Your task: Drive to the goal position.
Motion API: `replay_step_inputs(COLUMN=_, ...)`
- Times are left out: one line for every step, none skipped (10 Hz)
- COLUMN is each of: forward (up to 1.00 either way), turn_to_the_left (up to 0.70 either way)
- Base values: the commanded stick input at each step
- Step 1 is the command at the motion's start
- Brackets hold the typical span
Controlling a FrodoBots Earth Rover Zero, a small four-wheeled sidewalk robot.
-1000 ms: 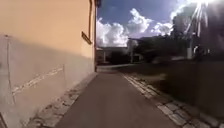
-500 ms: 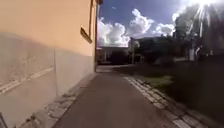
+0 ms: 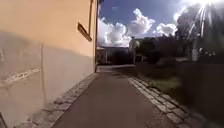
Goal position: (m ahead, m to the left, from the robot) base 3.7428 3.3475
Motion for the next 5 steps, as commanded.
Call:
replay_step_inputs(forward=0.7, turn_to_the_left=0.0)
replay_step_inputs(forward=0.7, turn_to_the_left=0.0)
replay_step_inputs(forward=0.7, turn_to_the_left=0.0)
replay_step_inputs(forward=0.7, turn_to_the_left=0.0)
replay_step_inputs(forward=0.7, turn_to_the_left=0.0)
